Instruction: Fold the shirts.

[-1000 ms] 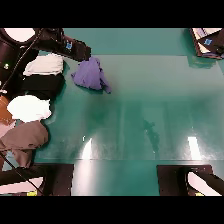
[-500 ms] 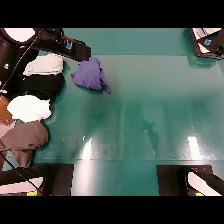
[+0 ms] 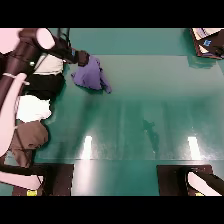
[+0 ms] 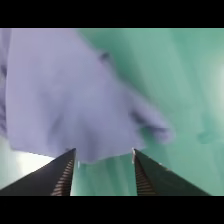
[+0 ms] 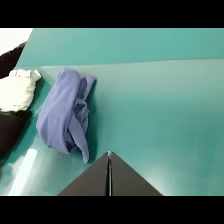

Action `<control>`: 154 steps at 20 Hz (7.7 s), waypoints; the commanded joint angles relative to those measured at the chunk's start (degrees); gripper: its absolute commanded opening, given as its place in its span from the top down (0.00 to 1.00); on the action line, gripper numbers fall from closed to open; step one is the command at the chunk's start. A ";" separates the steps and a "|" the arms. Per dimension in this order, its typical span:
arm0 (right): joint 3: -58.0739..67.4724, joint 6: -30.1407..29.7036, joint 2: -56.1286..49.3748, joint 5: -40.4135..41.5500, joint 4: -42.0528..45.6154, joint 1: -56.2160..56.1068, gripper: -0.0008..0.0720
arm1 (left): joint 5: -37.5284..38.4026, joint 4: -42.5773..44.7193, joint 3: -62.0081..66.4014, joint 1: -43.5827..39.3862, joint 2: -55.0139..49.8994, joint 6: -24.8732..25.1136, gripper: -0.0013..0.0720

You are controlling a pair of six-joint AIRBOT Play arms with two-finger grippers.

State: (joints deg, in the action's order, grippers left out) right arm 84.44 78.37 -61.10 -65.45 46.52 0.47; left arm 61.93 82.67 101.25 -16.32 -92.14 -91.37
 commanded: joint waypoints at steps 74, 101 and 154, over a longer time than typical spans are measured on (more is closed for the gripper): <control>-53.05 5.88 2.80 9.99 -8.87 -17.44 0.46 | -5.31 -6.16 -12.39 5.90 5.84 4.83 0.95; -4.63 9.29 5.55 -5.31 26.86 -5.05 0.97 | -5.86 -3.63 -3.65 11.41 39.15 6.34 0.95; -20.96 1.79 -1.68 -18.21 7.06 10.32 0.39 | -5.84 -25.66 -61.44 20.50 22.73 13.81 0.36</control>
State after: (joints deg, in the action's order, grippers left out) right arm 67.88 80.34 -66.46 -84.12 54.19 9.06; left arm 61.91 61.01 44.45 5.93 -69.91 -78.87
